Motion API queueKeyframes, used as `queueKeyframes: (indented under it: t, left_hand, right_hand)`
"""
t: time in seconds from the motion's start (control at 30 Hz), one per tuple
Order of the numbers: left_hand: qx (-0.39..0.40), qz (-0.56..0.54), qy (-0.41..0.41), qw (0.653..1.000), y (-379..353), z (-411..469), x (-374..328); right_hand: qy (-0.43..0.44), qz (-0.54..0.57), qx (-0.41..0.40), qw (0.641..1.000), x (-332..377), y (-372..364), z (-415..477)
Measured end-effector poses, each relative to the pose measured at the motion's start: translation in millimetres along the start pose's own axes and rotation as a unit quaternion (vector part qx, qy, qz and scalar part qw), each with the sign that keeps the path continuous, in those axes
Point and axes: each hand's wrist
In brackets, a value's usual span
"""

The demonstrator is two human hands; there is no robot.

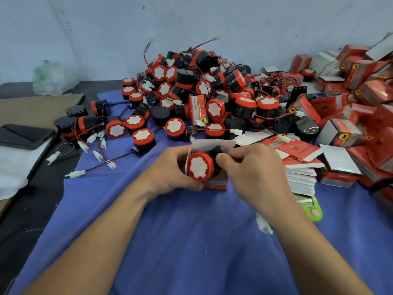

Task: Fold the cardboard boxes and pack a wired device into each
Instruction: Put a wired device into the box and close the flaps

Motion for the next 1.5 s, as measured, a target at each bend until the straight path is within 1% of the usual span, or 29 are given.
queueKeyframes:
  t: [0.1, 0.17, 0.23, 0.33, 0.4, 0.47, 0.53, 0.57, 0.67, 0.73, 0.77, 0.8, 0.83, 0.87, 0.9, 0.93, 0.97, 1.0, 1.03, 1.1, 1.13, 1.23, 1.27, 1.4, 1.5]
  left_hand:
    - [-0.007, 0.006, -0.005, 1.0, -6, 2, 3]
    - [-0.006, 0.003, -0.001, 1.0, -9, 2, 0]
    - [-0.007, -0.008, 0.003, 1.0, -13, 2, -2]
    - [-0.023, -0.031, 0.011, 0.999, -15, 1, -2]
    - [-0.038, -0.042, 0.013, 0.998, -15, 0, -1]
    - [-0.056, -0.041, 0.013, 0.998, -16, 0, -1]
    - [-0.072, -0.03, 0.019, 0.997, -19, 1, -1]
    - [-0.082, -0.024, 0.022, 0.996, -21, 2, -1]
    - [-0.114, -0.028, 0.033, 0.993, -28, 4, 1]
    - [-0.13, -0.051, 0.047, 0.989, -30, 6, 1]
    - [-0.132, -0.064, 0.056, 0.988, -31, 7, 1]
    - [-0.132, -0.074, 0.066, 0.986, -31, 8, 1]
    - [-0.129, -0.079, 0.077, 0.985, -31, 9, 0]
    - [-0.129, -0.08, 0.089, 0.984, -31, 10, 0]
    - [-0.131, -0.078, 0.099, 0.983, -30, 12, 0]
    - [-0.137, -0.074, 0.108, 0.982, -30, 12, 0]
    - [-0.145, -0.069, 0.114, 0.98, -30, 13, 0]
    - [-0.152, -0.065, 0.12, 0.979, -31, 13, -1]
    - [-0.158, -0.063, 0.125, 0.978, -32, 13, -1]
    - [-0.169, -0.062, 0.13, 0.975, -34, 13, 0]
    - [-0.174, -0.061, 0.13, 0.974, -35, 13, 0]
    - [-0.18, -0.06, 0.13, 0.973, -36, 12, -1]
    - [-0.178, -0.06, 0.13, 0.973, -36, 12, -1]
    - [-0.174, -0.067, 0.126, 0.974, -36, 11, -3]
    - [-0.17, -0.062, 0.127, 0.975, -37, 11, -5]
  right_hand:
    - [0.02, -0.135, -0.036, 0.99, -1, 0, 2]
    - [0.037, -0.184, -0.034, 0.982, -1, -4, 2]
    - [0.046, -0.182, -0.048, 0.981, -3, -7, 0]
    - [0.09, -0.15, -0.094, 0.98, -2, -11, -1]
    - [0.107, -0.165, -0.061, 0.979, 1, -15, 0]
    - [0.1, -0.196, -0.018, 0.975, 5, -17, 1]
    - [0.093, -0.206, -0.001, 0.974, 6, -17, 2]
    - [0.094, -0.226, 0.008, 0.97, 5, -16, 2]
    - [0.097, -0.294, 0.071, 0.948, 3, -13, 5]
    - [0.107, -0.302, 0.092, 0.943, 1, -11, 4]
    - [0.113, -0.285, 0.093, 0.947, 0, -11, 3]
    - [0.109, -0.243, 0.092, 0.96, 1, -11, 1]
    - [0.088, -0.171, 0.086, 0.978, 2, -9, -1]
    - [0.059, -0.082, 0.068, 0.993, 3, -5, 0]
    - [0.035, -0.001, 0.034, 0.999, 1, 0, 1]
    - [0.027, 0.04, -0.007, 0.999, -2, 6, 4]
    - [0.028, 0.04, -0.03, 0.998, -5, 14, 6]
    - [0.038, 0.025, -0.023, 0.999, -8, 23, 7]
    - [0.051, 0.023, 0.006, 0.998, -12, 31, 7]
    - [0.064, 0.08, 0.083, 0.991, -14, 39, 4]
    - [0.068, 0.118, 0.099, 0.986, -14, 40, 2]
    - [0.075, 0.204, 0.088, 0.972, -7, 38, 1]
    - [0.082, 0.21, 0.097, 0.969, -7, 38, 1]
    - [0.145, 0.18, 0.207, 0.95, -4, 45, -2]
    - [0.153, 0.21, 0.208, 0.943, -1, 44, -2]
Point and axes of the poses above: each hand's wrist, its own z-axis towards the middle knuckle, its own y-axis out of the back of the hand, x = y × z, and after that the axes turned 5 degrees about x, right-handed
